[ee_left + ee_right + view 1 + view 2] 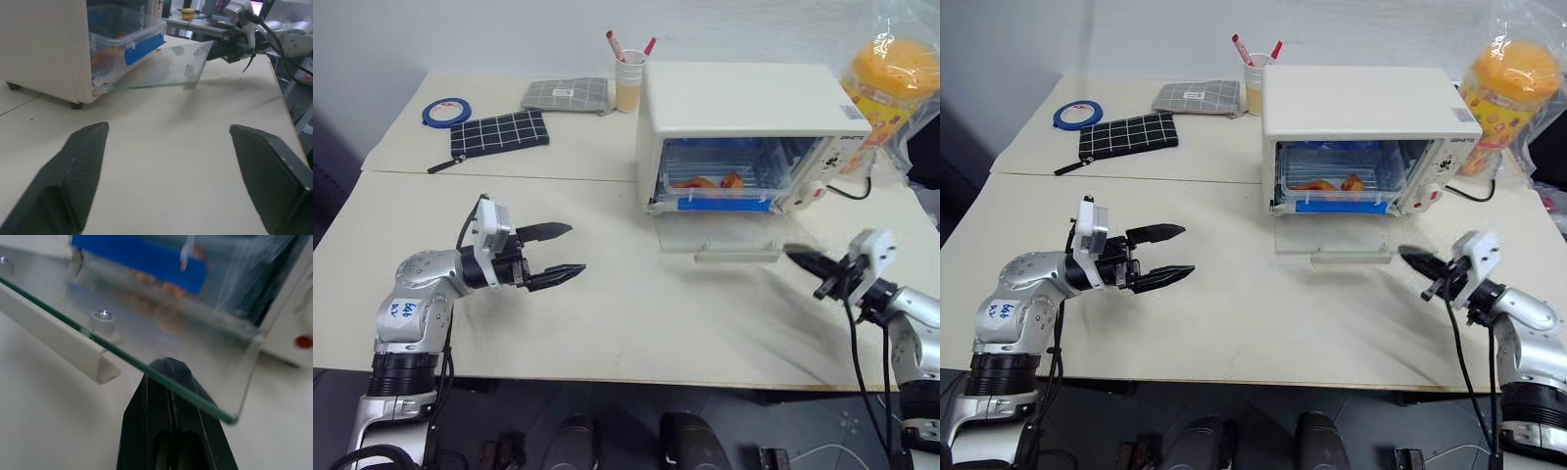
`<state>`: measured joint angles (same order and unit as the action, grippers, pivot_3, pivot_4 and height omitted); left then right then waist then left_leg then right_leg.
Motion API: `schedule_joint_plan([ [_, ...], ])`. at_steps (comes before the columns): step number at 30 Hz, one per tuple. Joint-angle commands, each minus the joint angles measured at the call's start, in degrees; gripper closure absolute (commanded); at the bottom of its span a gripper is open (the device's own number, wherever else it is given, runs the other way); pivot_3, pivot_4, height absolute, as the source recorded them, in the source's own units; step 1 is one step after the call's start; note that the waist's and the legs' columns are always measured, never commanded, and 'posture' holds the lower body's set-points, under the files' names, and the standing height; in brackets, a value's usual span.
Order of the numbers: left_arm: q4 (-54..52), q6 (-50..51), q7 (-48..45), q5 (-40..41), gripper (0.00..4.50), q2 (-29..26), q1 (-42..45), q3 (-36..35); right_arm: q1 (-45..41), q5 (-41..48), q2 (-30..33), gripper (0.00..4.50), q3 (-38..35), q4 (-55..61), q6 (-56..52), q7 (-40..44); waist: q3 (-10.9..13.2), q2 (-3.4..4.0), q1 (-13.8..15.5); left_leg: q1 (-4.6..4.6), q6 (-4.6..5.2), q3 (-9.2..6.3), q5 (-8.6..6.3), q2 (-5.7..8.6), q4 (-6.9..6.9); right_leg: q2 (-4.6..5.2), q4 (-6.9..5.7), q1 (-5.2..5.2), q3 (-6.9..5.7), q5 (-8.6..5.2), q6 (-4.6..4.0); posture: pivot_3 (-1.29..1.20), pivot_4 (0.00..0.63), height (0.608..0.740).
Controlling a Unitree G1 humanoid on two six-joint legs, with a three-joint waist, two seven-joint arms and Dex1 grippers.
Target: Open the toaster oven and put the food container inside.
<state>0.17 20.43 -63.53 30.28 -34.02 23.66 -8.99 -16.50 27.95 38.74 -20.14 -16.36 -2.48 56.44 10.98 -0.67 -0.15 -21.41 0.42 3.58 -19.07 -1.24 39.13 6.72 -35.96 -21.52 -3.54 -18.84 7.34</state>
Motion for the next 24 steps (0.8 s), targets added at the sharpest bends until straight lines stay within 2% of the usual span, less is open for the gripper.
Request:
schedule_joint_plan([
  [1, -2.88, 1.18, 2.58, 2.62, 0.04, 0.95, 0.56, -1.57, -3.74, 4.82, -0.96, 4.50, -3.74, 5.26, -2.61, -4.43, 0.00, 0.01, -0.11, 0.00, 0.00, 0.00, 0.00, 0.00, 0.00, 0.00, 0.00, 0.00, 0.00, 0.00, 0.00, 0.00, 0.150, 0.740],
  [5, -1.66, 0.38, 4.80, 2.28, 0.04, 2.41, 2.48, -1.25, -11.96, 3.70, -1.90, 4.50, -1.45, 1.20, -3.40, -6.53, 0.00, 0.01, -0.15, 0.01, -0.01, 0.03, -0.01, -0.03, 0.00, -0.04, -0.01, -0.03, 0.01, 0.02, -0.03, 0.00, 0.150, 0.740],
  [10, 0.87, -1.42, 5.76, 0.59, 0.04, 2.70, 3.95, -0.47, -20.28, -1.72, -2.25, 4.50, 2.73, -10.15, 1.13, -4.79, 0.00, 0.01, -0.16, 0.00, -0.01, 0.08, -0.01, -0.01, -0.03, -0.04, 0.02, -0.05, 0.02, 0.02, -0.03, 0.00, 0.150, 0.740],
  [13, 1.58, -0.88, 5.29, 0.36, 0.04, 1.73, 3.64, -0.20, -21.31, -2.55, -1.65, 4.50, 2.94, -12.88, 2.44, -3.42, 0.00, 0.01, 0.06, -0.06, -0.01, 0.07, -0.01, 0.00, -0.05, -0.03, 0.07, -0.07, -0.01, 0.02, -0.03, 0.00, 0.150, 0.740],
  [17, 1.55, -1.23, 6.31, -1.88, 0.04, -1.22, 1.33, -0.97, -16.62, 1.34, 0.71, 4.50, 0.58, -5.81, -0.90, 0.65, 0.01, 0.02, -0.03, -0.10, -0.01, 0.08, -0.01, -0.01, -0.05, -0.04, 0.07, -0.11, -0.01, 0.02, -0.03, 0.00, 0.150, 0.740],
  [20, 0.65, -4.55, 7.94, -5.82, 0.00, -4.30, -3.96, -2.32, -5.83, 2.90, 4.03, 3.93, 0.16, 7.43, -3.55, 4.22, 0.02, 0.05, 0.03, -0.09, -0.01, 0.05, -0.02, -0.03, -0.11, -0.03, 0.08, -0.11, -0.03, 0.02, -0.03, 0.00, 0.150, 0.740],
  [24, -0.69, -12.17, 4.94, -8.18, 0.00, -7.47, -13.79, -4.31, 10.23, 1.47, 4.87, 2.56, 0.61, 21.41, 0.97, 8.26, 0.02, 0.05, -0.07, -0.07, -0.01, 0.10, -0.05, -0.08, -0.16, -0.03, 0.16, -0.09, -0.01, 0.02, -0.03, 0.00, 0.150, 0.740],
])
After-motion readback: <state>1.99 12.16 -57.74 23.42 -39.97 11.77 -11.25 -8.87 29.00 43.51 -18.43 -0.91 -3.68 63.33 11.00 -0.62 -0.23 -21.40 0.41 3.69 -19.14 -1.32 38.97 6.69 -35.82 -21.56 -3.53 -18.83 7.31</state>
